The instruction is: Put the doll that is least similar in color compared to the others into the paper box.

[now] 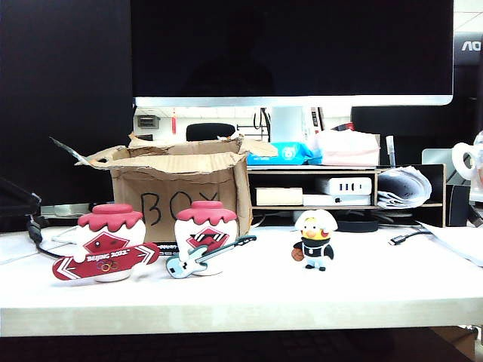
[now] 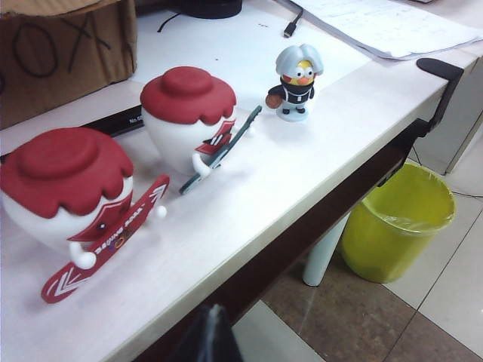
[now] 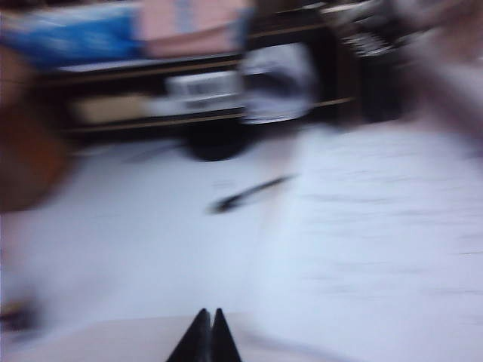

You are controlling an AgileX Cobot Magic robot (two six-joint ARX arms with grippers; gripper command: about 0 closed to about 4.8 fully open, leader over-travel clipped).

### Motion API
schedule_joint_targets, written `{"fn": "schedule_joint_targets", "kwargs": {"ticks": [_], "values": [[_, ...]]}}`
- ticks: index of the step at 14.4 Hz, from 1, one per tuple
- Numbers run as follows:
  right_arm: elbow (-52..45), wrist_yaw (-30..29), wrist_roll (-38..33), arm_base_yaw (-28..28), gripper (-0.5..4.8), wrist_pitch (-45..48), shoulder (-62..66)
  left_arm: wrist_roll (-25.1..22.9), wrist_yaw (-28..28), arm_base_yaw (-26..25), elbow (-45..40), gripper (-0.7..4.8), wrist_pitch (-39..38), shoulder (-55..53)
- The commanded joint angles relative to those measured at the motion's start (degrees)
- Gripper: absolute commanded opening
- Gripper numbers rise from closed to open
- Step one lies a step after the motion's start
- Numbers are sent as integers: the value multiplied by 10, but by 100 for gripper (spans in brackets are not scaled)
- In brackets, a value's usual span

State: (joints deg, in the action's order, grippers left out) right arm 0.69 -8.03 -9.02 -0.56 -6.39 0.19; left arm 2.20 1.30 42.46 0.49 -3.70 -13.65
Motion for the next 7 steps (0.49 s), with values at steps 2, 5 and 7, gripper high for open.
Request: {"fn": "schedule_joint_targets", "kwargs": {"ticks": [2, 5, 7], "values": [[0, -140, -109, 0, -5, 41, 0, 0, 2, -44, 0, -5, 6, -1], [25, -174, -152, 0, -6, 46, 0, 0, -1, -91, 0, -5, 6, 0], [88, -127, -142, 0, -6, -20, 14, 0, 0, -93, 0, -5, 6, -1]]}}
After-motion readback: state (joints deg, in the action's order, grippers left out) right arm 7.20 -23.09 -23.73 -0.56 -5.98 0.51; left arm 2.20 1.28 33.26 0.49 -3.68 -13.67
